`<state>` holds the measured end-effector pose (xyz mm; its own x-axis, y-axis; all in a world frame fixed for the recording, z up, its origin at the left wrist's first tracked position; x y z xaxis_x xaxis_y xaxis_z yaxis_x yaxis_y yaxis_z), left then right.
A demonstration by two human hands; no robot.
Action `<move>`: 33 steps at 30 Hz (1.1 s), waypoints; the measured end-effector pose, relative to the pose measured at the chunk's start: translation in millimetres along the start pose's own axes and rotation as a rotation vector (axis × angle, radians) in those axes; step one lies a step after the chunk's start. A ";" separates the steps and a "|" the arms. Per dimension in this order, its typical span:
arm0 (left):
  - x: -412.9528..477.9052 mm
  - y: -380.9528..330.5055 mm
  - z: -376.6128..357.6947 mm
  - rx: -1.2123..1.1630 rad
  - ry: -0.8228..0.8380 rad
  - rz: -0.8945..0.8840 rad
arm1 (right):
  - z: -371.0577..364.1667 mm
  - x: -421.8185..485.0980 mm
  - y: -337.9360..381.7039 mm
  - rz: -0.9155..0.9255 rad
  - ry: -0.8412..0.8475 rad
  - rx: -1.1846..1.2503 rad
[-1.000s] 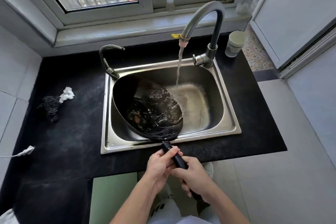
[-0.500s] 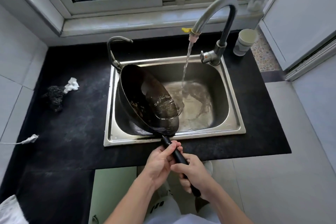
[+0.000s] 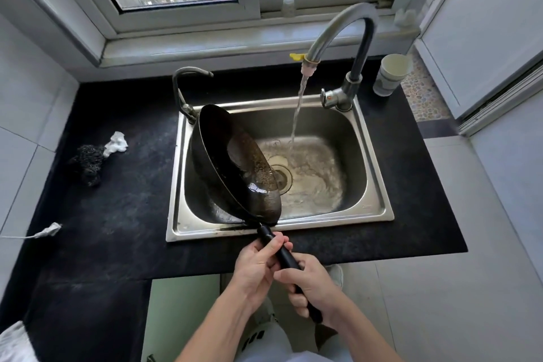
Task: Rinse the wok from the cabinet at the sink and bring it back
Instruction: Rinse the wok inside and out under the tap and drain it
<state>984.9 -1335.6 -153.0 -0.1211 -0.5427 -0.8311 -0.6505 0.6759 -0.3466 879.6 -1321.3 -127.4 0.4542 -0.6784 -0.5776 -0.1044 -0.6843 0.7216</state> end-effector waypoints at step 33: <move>-1.1 -16.9 -22.0 0.155 0.002 -0.233 | 12.5 -14.2 32.8 0.226 -0.378 -0.782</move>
<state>979.5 -1357.3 -136.6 0.0165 -0.6937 -0.7201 -0.5383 0.6007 -0.5911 858.7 -1337.4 -100.4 0.1595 -0.9120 -0.3780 0.5393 -0.2402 0.8071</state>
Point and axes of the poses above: each hand's wrist, its own x-axis towards the middle knuckle, its own z-axis out of the back of the hand, y = z × x, the point moved 6 cm from there along x, towards the middle knuckle, and after that the axes turned 8 degrees about z, right-handed, at the moved point
